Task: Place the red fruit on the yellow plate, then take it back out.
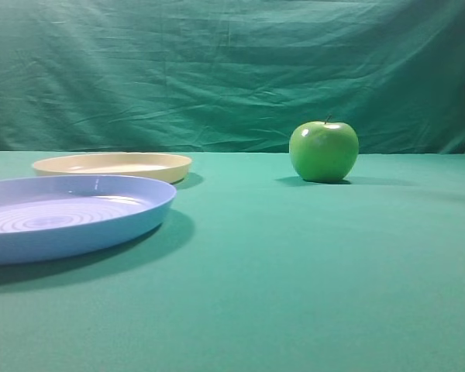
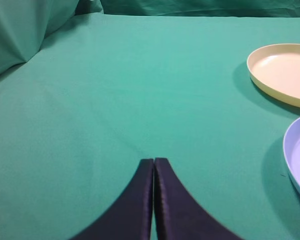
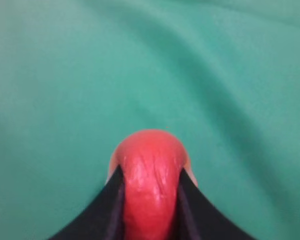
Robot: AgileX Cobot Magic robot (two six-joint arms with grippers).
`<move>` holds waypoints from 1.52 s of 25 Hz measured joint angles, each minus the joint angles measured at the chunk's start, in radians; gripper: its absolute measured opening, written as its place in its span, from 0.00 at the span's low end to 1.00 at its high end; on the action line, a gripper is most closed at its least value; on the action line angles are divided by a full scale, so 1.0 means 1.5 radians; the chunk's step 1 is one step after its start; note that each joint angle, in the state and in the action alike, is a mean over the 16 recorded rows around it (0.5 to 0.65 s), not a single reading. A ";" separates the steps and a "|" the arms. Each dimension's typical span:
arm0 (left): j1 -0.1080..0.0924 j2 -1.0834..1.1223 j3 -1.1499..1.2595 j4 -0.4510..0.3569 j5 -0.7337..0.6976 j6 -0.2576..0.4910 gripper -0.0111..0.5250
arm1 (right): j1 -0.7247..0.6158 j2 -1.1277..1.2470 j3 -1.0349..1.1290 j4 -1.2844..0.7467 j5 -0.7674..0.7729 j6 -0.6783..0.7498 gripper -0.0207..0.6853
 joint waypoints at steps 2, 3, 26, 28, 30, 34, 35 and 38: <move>0.000 0.000 0.000 0.000 0.000 0.000 0.02 | 0.000 0.018 0.002 0.002 -0.012 0.001 0.40; 0.000 0.000 0.000 0.000 0.000 0.000 0.02 | 0.000 0.026 0.002 0.003 -0.017 0.001 0.44; 0.000 0.000 0.000 0.000 0.000 0.000 0.02 | 0.000 -0.158 -0.131 -0.027 0.191 0.005 0.38; 0.000 0.000 0.000 0.000 0.000 0.000 0.02 | 0.000 -0.200 -0.144 -0.030 0.221 0.006 0.28; 0.000 0.000 0.000 0.000 0.000 0.000 0.02 | 0.000 -0.243 -0.153 -0.032 0.247 0.008 0.19; 0.000 0.000 0.000 0.000 0.000 0.000 0.02 | 0.000 -0.332 -0.159 -0.034 0.284 0.011 0.07; 0.000 0.000 0.000 0.000 0.000 0.000 0.02 | 0.000 -0.354 -0.159 -0.034 0.291 0.012 0.05; 0.000 0.000 0.000 0.000 0.000 0.000 0.02 | 0.000 -0.418 -0.159 -0.032 0.313 0.015 0.03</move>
